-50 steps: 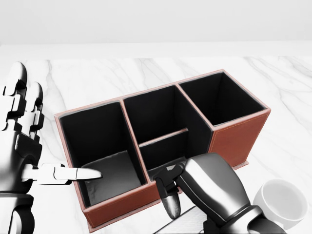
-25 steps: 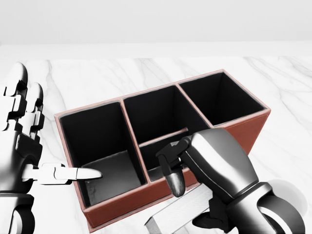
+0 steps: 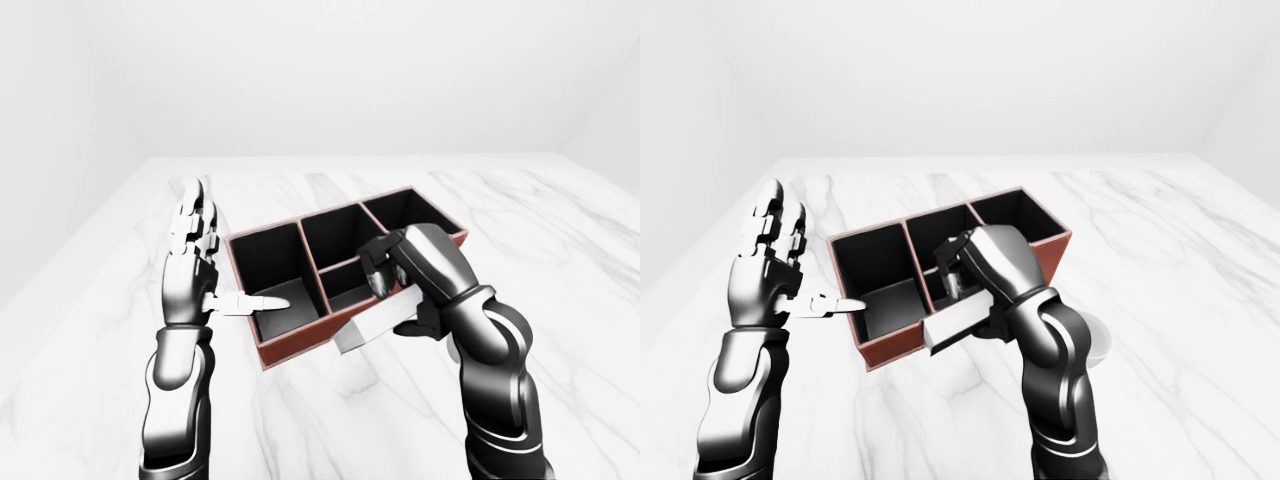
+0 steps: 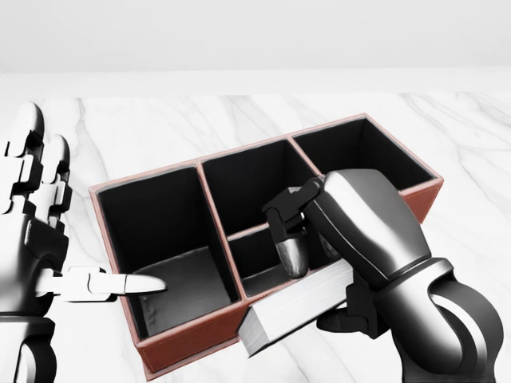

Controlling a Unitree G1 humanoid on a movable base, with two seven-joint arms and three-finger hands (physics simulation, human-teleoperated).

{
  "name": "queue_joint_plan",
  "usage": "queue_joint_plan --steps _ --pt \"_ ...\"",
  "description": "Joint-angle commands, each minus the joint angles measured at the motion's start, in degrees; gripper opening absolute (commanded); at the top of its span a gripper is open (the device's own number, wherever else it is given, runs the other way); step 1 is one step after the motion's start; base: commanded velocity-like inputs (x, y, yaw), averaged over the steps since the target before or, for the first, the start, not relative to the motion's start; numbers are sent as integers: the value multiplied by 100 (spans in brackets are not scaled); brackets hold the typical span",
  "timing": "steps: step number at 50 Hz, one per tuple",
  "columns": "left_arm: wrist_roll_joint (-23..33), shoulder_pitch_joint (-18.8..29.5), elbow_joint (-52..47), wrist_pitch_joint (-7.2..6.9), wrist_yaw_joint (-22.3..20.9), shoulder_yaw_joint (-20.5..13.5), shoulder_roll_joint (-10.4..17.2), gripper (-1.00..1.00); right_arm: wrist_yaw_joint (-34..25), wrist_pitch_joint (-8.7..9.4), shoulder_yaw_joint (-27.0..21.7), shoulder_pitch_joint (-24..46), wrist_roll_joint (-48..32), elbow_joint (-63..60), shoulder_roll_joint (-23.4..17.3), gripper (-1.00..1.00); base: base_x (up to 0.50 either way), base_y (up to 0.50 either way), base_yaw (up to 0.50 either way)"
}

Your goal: Pick up the book and place it in the front compartment of the caddy.

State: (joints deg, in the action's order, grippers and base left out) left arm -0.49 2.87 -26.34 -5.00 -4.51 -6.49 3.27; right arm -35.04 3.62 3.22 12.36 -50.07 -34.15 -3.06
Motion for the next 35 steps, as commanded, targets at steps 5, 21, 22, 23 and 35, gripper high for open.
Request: queue_joint_plan --steps 5,21,22,23,35 --pt "-9 27 6 0 8 -15 7 100 155 138 -121 653 -2 227 -37 -100 0 0 0" --pt "-27 75 86 0 22 -51 28 100 385 138 -130 1250 0 796 -78 -100 0 0 0" --pt "-27 72 90 0 24 -48 28 100 380 138 -127 1294 -4 819 -79 -100 0 0 0" --pt "-26 64 88 0 26 -45 26 100 381 138 -128 1332 -5 847 -84 -100 0 0 0" --pt "-30 48 -7 0 21 -38 25 100 529 138 -255 1854 91 1463 -263 -100 0 0 0"
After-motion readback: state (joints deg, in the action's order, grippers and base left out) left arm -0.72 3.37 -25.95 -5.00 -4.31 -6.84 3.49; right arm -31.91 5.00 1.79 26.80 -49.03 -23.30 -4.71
